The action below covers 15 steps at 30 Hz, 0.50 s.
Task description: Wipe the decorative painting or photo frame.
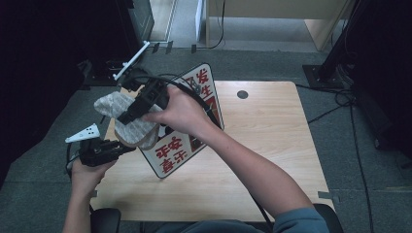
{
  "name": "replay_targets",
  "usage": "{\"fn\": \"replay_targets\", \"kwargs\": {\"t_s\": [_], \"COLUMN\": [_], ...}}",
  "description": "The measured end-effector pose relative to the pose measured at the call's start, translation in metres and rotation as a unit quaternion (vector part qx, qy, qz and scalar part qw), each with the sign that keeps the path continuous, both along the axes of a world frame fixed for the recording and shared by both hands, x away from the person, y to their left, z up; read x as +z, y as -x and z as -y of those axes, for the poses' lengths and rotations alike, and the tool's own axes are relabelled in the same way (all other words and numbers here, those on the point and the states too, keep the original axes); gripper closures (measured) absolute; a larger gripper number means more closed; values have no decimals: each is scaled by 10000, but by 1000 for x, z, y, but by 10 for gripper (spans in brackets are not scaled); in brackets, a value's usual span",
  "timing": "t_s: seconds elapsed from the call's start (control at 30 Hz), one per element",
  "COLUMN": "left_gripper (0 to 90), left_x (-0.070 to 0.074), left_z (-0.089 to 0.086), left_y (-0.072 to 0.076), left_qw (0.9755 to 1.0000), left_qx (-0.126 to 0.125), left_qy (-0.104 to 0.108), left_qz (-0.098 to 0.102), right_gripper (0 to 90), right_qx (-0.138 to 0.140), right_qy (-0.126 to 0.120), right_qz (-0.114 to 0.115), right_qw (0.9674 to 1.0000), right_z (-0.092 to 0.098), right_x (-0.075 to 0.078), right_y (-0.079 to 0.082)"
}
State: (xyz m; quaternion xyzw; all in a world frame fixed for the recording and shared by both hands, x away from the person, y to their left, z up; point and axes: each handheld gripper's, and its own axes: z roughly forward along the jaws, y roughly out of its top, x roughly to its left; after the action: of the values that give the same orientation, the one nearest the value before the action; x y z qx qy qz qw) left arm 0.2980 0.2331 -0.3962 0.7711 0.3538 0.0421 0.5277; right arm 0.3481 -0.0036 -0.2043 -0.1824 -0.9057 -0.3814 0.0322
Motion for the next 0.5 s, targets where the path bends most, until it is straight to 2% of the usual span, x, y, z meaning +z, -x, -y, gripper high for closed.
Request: {"fn": "replay_targets", "kwargs": {"t_s": [0.1,0.27,0.37,0.4,0.5], "left_gripper": [651,624,619,620,627], "left_x": [3,10,11,11,10], "left_z": [-1,-1,4,6,17], "left_y": [1,6,6,5,2], "left_qw": [10000,9998,9996,9996,9994], "left_qx": [-38,-143,-190,-214,-273], "left_qy": [10,2,5,-1,-76], "left_qz": [-21,134,187,181,220], "right_gripper": [459,459,459,459,458], "right_qx": [-55,-243,-281,-320,-329], "right_qy": [-3,31,36,138,198], "right_qz": [61,192,214,222,172], "right_qw": [10000,9995,9994,9991,9991], "right_z": [1,1,-2,-6,-14], "right_x": [6,17,20,21,18], "right_y": [-5,-24,-29,-34,-42]}}
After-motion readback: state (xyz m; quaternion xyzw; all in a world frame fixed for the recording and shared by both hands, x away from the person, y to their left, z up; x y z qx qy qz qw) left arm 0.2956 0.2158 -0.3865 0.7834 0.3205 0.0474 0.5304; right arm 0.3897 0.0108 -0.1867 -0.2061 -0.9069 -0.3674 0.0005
